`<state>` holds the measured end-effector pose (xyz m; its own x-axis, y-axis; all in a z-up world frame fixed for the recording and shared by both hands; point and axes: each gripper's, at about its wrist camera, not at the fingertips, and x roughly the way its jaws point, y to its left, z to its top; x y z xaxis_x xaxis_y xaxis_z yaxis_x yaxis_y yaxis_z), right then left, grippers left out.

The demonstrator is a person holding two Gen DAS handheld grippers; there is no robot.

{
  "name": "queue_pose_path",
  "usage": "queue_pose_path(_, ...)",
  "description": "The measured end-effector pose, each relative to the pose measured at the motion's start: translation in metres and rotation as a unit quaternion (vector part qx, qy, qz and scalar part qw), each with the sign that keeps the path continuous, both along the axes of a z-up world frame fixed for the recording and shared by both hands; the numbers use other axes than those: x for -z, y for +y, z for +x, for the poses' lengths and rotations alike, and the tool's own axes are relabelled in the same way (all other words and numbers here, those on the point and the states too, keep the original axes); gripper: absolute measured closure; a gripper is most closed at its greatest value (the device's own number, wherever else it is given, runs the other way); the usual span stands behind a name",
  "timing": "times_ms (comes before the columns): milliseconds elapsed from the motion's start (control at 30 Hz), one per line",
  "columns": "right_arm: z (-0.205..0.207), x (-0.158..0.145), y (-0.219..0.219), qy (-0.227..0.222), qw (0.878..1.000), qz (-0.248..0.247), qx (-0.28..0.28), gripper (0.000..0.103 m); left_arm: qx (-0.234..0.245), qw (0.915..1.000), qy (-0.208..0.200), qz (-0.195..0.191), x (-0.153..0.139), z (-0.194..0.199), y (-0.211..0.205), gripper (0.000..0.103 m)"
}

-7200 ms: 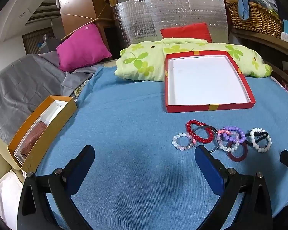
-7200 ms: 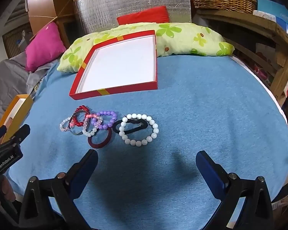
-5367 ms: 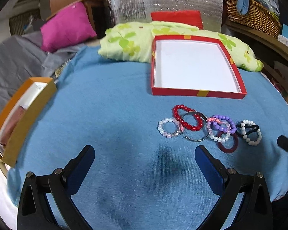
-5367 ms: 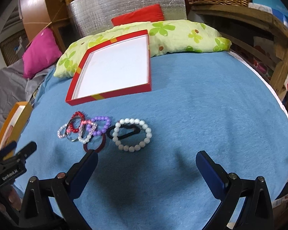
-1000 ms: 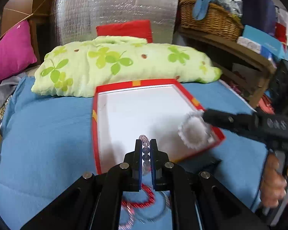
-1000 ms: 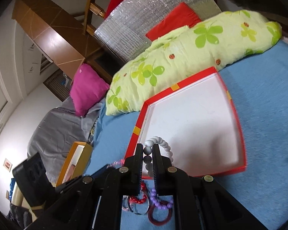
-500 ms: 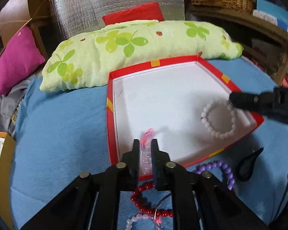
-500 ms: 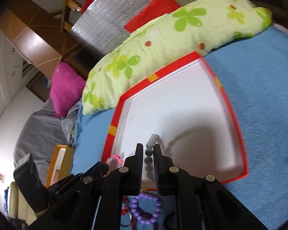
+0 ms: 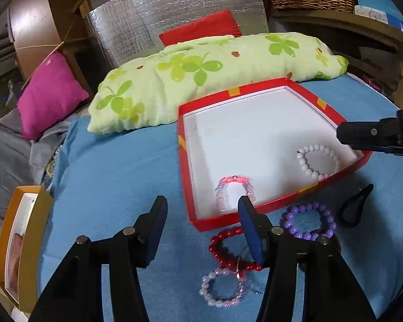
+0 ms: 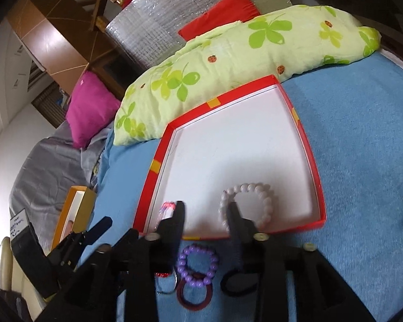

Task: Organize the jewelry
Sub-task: 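Lower the pink-clear bracelet into the red box and open the left tool, then reach the right tool to the black hair tie and grasp it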

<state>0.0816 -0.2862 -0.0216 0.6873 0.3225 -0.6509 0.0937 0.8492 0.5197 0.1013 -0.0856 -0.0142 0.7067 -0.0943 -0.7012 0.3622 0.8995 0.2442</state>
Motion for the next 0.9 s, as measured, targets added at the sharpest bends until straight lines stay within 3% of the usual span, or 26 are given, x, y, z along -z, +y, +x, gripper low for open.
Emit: queue_pose_path(900,-0.010,0.001,0.039,0.006,0.997,-0.052,-0.060,0.062,-0.036,0.9992,-0.016,0.007,-0.009,-0.018,0.042,0.044)
